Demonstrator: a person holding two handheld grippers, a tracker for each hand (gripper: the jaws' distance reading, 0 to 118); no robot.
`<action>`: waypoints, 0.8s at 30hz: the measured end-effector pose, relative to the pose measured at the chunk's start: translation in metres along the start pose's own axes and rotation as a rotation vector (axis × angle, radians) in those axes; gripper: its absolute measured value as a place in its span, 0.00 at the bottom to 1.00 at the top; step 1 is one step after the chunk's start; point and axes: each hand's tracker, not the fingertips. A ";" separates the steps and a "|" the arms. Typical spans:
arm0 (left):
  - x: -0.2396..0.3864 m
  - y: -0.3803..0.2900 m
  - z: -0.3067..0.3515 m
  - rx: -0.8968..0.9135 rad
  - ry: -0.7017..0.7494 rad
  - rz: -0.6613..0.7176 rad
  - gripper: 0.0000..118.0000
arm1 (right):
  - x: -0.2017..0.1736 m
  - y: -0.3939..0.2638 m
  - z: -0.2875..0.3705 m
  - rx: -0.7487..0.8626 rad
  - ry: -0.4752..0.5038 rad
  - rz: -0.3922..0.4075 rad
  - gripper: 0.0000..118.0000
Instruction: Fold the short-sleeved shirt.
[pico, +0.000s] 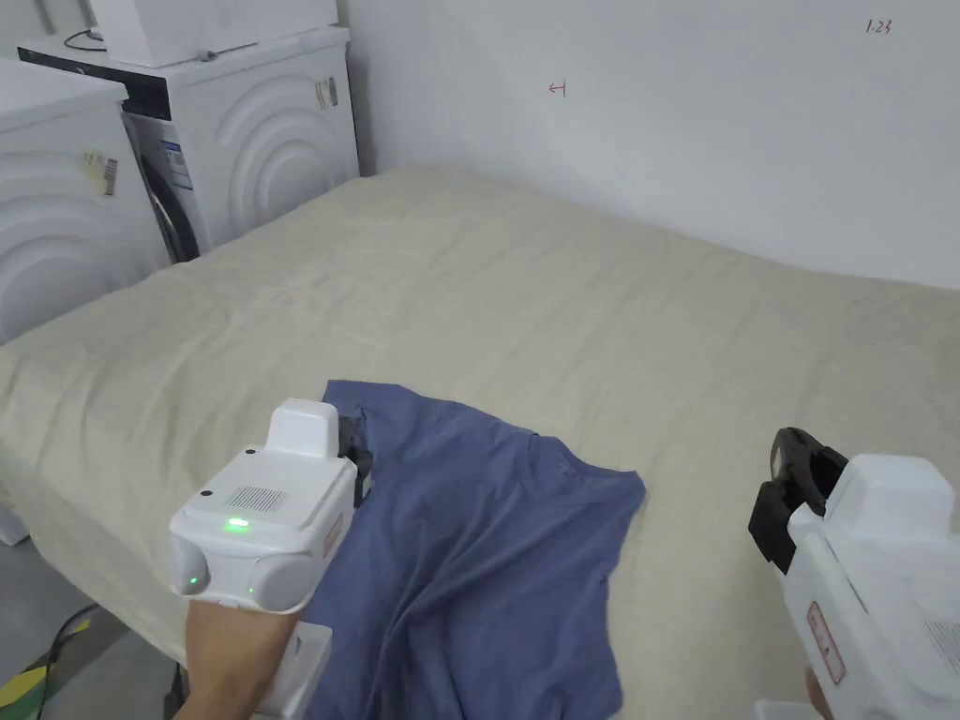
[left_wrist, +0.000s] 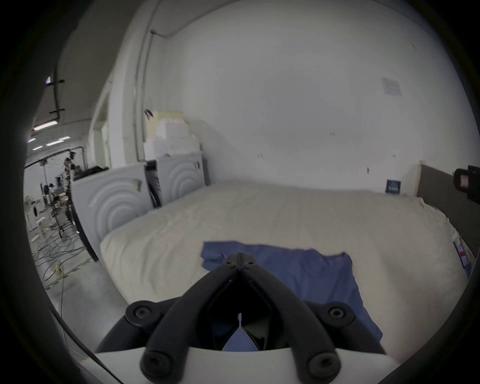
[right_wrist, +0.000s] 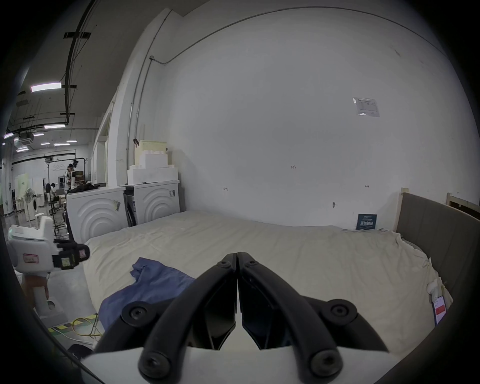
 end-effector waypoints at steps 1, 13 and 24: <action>0.005 -0.001 -0.013 -0.041 -0.016 -0.004 0.00 | 0.003 -0.001 -0.001 -0.005 -0.006 0.000 0.00; 0.046 -0.049 -0.142 -0.592 -0.110 0.033 0.97 | 0.037 -0.021 -0.011 -0.073 -0.094 0.011 0.00; 0.069 -0.086 -0.150 -0.745 -0.182 0.029 0.61 | 0.054 -0.038 -0.002 -0.134 -0.136 0.000 0.00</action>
